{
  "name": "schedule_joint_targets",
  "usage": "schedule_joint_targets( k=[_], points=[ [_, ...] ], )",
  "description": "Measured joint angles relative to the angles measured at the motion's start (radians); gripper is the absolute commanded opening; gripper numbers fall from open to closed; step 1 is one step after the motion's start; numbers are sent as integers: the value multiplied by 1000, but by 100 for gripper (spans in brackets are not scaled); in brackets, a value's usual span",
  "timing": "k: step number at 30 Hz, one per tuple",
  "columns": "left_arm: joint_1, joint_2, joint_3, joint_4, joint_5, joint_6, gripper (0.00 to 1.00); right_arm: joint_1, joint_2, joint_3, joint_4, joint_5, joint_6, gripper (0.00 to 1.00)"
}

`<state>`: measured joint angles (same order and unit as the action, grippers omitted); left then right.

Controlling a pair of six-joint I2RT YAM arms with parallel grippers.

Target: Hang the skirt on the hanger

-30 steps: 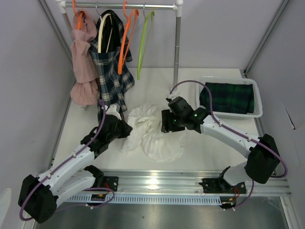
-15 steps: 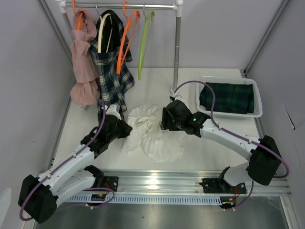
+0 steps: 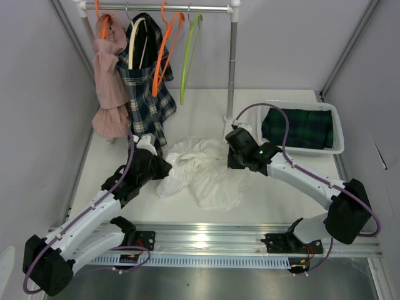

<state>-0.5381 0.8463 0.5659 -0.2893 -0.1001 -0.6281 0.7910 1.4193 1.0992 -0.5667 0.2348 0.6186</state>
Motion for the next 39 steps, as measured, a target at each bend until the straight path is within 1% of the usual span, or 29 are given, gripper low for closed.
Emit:
schedule_joint_targets(
  k=[3,7,10,12,14,17,21,24,26,27,30,32,34,36,39],
  points=[
    [0,-14,35,-35,-11,11,0,-38,-37,67,-116,42,-60,0],
    [1,-30,77,-73,-25,24,0,-68,-58,245,-238,106,-148,0],
    [1,-41,86,-85,-28,26,0,-72,-69,349,-273,142,-202,0],
    [1,-42,87,-96,-29,26,0,-71,-82,362,-280,151,-223,0],
    [1,-39,87,-106,-31,26,0,-67,-88,332,-278,153,-233,0],
    [8,-21,88,-123,-36,27,0,-66,-90,218,-270,153,-234,0],
    [21,13,88,-126,-21,26,0,-60,-88,17,-257,115,-214,0],
    [24,45,88,-116,1,26,0,-29,-88,-60,-237,87,-191,0],
    [27,69,88,-106,12,27,5,-4,-89,-84,-220,82,-182,0],
    [30,85,88,-98,24,28,13,10,-91,-95,-209,78,-180,1],
    [35,127,90,-85,60,41,29,36,-105,-117,-179,60,-173,2],
    [36,147,95,-82,92,58,37,37,-110,-117,-163,54,-166,2],
    [37,155,106,-84,121,76,46,37,-113,-116,-151,52,-164,2],
    [37,155,131,-91,147,93,53,37,-112,-112,-143,52,-162,3],
    [37,155,191,-102,194,126,56,37,-109,-100,-137,52,-161,4]
  ],
)
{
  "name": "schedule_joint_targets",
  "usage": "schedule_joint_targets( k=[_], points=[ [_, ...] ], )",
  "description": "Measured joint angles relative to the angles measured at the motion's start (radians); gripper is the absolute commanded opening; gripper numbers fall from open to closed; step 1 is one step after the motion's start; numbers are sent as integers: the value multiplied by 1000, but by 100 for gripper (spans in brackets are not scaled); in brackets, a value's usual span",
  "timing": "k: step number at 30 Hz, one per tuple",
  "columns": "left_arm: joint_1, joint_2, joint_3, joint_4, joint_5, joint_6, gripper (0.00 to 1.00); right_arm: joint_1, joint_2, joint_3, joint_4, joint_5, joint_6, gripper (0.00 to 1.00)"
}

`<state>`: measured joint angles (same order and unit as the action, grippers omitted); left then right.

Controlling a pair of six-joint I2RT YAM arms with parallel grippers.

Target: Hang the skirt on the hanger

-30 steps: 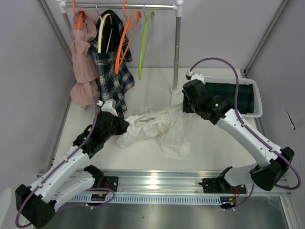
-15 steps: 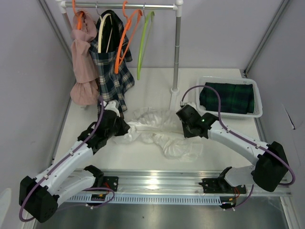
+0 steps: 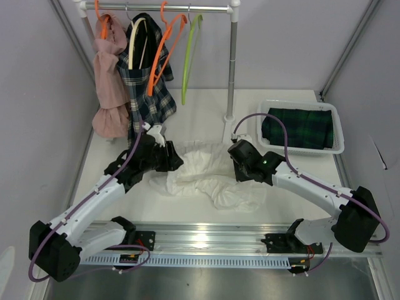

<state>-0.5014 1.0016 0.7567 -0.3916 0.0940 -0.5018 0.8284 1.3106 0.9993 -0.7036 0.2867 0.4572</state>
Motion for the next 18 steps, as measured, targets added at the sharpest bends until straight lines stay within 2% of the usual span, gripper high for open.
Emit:
schedule_joint_targets(
  k=[6,12,15,18],
  points=[
    [0,-16,102,-55,101,88,57,0,25,30,6,0,2,5],
    [-3,-97,244,-116,171,148,59,0,43,41,7,0,2,5],
    [-5,-112,399,-106,139,167,61,0,50,41,8,-6,2,5],
    [-5,-79,585,-69,50,191,61,0,59,42,11,-12,2,5]
  ],
)
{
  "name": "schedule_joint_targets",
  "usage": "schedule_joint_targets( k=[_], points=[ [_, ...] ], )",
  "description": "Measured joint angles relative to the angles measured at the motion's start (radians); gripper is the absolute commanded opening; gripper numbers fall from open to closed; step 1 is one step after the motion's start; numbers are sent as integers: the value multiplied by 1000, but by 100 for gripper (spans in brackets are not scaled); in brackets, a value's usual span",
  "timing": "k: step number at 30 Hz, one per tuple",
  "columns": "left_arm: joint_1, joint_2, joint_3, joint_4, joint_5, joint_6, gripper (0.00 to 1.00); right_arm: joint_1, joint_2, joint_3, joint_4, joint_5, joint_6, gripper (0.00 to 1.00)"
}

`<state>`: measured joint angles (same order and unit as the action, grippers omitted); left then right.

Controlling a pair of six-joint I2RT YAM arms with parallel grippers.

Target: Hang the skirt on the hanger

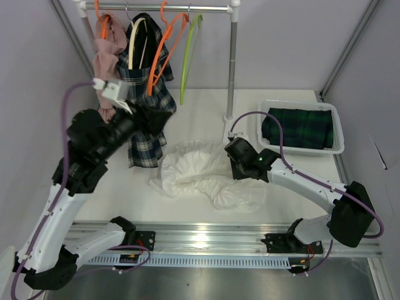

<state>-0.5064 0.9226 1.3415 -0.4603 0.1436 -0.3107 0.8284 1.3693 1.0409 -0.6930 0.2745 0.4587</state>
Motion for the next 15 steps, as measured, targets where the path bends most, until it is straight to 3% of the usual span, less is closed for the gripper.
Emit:
schedule_joint_targets(
  k=[7,15],
  points=[
    [15,201,332,100,-245,93,65,0,3,8,6,-8,-6,6],
    [80,576,591,111,-289,212,65,-5,12,15,18,-23,-11,5]
  ],
)
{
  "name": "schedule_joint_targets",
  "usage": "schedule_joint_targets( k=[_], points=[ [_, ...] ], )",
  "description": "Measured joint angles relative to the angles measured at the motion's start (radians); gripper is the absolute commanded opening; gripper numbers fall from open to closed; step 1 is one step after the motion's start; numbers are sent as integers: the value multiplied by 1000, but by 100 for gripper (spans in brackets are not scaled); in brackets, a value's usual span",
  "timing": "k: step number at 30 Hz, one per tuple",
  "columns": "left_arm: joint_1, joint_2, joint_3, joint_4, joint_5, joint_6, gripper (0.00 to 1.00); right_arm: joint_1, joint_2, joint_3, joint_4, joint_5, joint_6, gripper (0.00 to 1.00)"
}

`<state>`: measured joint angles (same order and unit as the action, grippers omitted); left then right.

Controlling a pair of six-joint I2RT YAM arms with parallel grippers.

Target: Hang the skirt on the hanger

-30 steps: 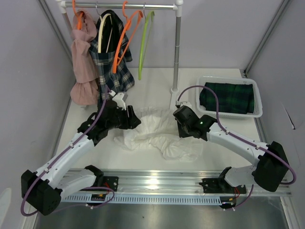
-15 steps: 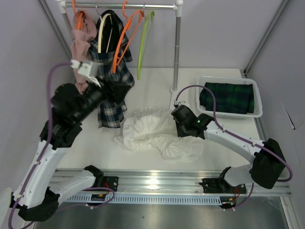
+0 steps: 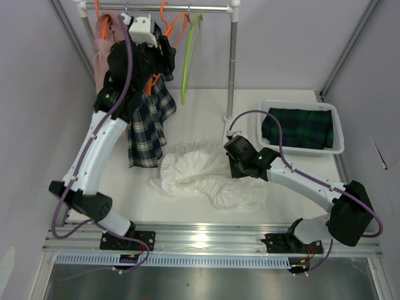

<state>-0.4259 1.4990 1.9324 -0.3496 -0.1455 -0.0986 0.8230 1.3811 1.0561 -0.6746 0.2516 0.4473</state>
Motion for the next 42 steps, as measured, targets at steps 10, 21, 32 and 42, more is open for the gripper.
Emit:
schedule_joint_targets(
  k=[10,21,32,42],
  points=[
    [86,248,271,-87,42,115,66,-15,0,0,15,-14,-11,6],
    [143,270,277,-87,178,125,62,-27,1,0,23,-29,-22,5],
    [146,328,274,-101,232,123,44,-32,1,0,32,-35,-23,6],
    [148,328,278,-102,235,117,0,-42,1,0,47,-48,-32,5]
  ],
)
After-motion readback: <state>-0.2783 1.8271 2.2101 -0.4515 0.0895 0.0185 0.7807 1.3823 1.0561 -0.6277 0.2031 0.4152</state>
